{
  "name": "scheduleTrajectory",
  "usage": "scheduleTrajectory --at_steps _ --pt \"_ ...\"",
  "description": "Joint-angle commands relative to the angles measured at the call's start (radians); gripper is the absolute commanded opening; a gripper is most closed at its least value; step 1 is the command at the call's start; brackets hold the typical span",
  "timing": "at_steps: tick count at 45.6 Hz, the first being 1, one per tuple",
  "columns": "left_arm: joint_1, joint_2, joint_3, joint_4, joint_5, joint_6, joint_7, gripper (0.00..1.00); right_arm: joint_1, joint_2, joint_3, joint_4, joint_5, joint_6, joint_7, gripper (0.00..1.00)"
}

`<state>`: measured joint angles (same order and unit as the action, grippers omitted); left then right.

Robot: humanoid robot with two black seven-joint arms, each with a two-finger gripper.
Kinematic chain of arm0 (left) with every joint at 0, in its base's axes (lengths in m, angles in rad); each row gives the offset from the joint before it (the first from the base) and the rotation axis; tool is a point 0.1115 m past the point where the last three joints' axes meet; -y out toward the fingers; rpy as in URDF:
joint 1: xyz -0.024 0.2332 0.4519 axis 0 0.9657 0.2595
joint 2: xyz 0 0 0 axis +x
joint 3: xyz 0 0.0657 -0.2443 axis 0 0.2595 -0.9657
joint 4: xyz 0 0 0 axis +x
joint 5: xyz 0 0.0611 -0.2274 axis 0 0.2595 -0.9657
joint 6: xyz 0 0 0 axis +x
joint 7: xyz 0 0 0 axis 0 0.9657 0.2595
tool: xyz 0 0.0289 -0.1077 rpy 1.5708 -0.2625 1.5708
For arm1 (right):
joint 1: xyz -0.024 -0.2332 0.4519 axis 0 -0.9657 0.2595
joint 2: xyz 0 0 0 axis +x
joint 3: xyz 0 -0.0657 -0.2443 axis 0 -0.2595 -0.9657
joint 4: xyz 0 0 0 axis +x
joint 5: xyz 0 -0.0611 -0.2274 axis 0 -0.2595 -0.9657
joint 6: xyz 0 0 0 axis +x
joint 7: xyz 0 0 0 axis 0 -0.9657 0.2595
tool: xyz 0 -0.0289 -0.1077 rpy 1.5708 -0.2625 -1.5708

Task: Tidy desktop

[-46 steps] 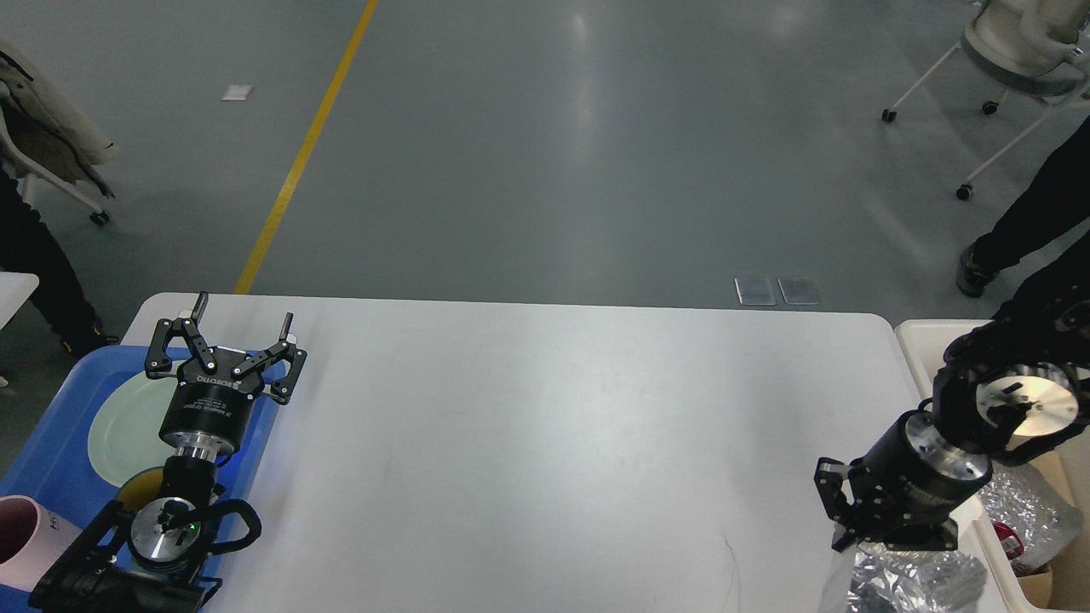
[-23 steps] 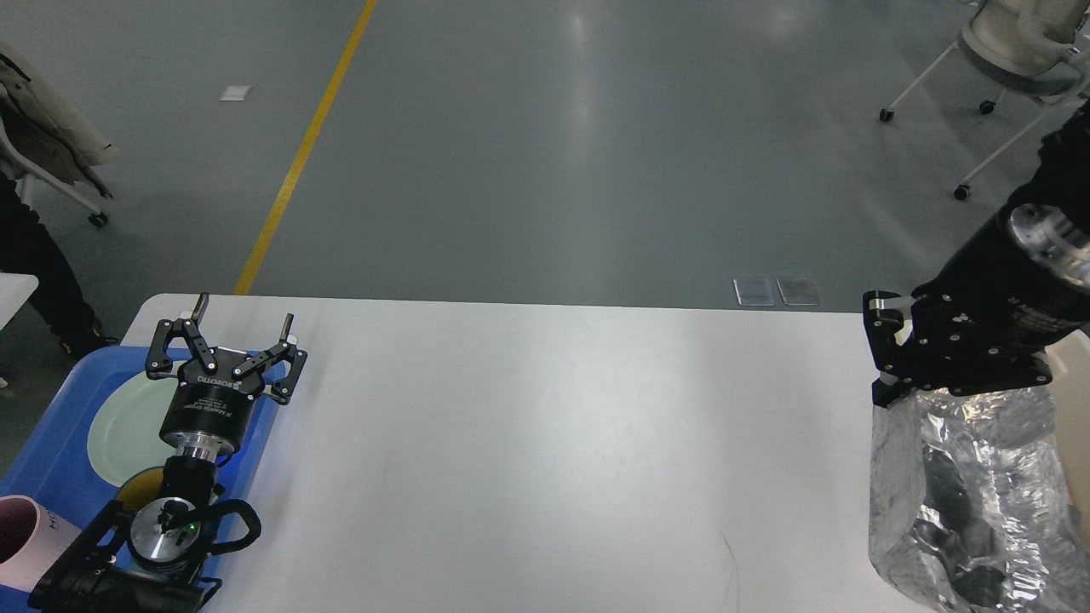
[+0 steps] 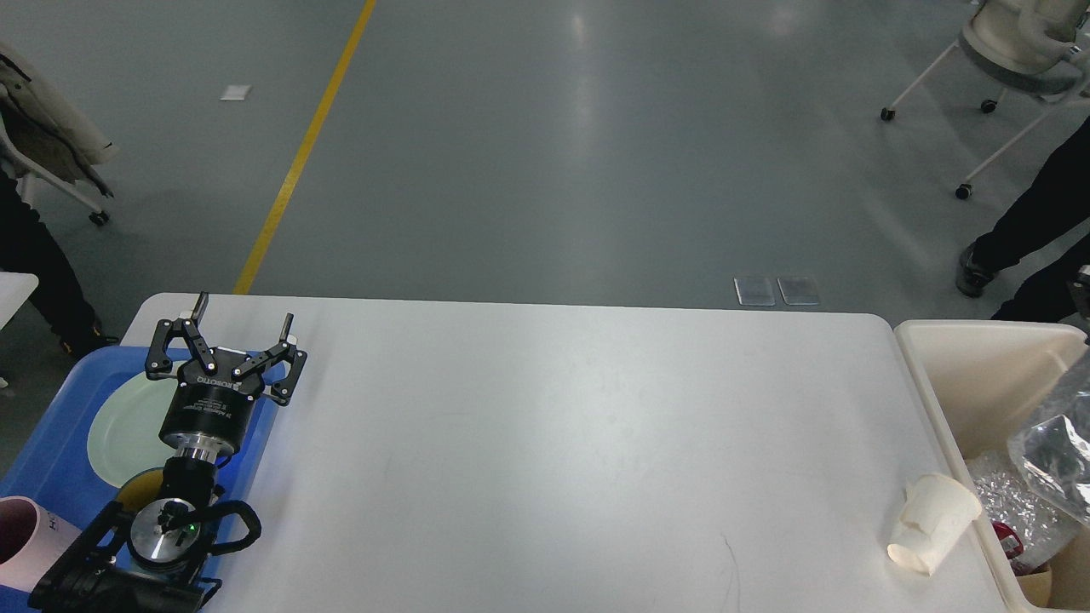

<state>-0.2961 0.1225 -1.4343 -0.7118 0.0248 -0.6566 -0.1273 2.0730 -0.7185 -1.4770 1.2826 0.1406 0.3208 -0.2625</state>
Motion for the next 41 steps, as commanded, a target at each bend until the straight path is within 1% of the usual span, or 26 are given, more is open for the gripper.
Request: scheduleTrajectory --at_steps 1,7,14,20,25,28,30,32,37,41 --pt "0.000 -0.001 0.000 0.000 0.000 0.000 0.000 0.97 -0.229 -0.055 0.119 -0.129 -0.007 -0.114 0.003 0.00" --pt "0.000 0.000 0.000 0.000 0.000 0.000 0.000 0.97 -0.496 -0.061 0.271 -0.301 -0.010 -0.177 0.008 0.00" --pt "0.000 0.000 0.000 0.000 0.000 0.000 0.000 0.97 -0.850 -0.012 0.501 -0.593 -0.010 -0.224 0.012 0.00" --pt "0.000 0.000 0.000 0.000 0.000 0.000 0.000 0.97 -1.108 0.102 0.667 -0.905 -0.012 -0.247 0.012 0.00" --pt "0.000 -0.001 0.000 0.000 0.000 0.000 0.000 0.97 -1.278 0.247 0.699 -1.182 -0.010 -0.261 0.014 0.00" --pt "0.000 0.000 0.000 0.000 0.000 0.000 0.000 0.97 -1.367 0.324 0.701 -1.305 -0.007 -0.276 0.014 0.00" --pt "0.000 0.000 0.000 0.000 0.000 0.000 0.000 0.97 -1.409 0.356 0.701 -1.350 -0.006 -0.289 0.014 0.00" --pt "0.000 -0.001 0.000 0.000 0.000 0.000 0.000 0.97 -1.433 0.376 0.699 -1.364 -0.006 -0.308 0.014 0.00" --pt "0.000 -0.001 0.000 0.000 0.000 0.000 0.000 0.97 -1.464 0.390 0.701 -1.362 -0.006 -0.367 0.014 0.00" --pt "0.000 0.000 0.000 0.000 0.000 0.000 0.000 0.97 -1.492 0.410 0.701 -1.362 -0.006 -0.379 0.014 0.00"
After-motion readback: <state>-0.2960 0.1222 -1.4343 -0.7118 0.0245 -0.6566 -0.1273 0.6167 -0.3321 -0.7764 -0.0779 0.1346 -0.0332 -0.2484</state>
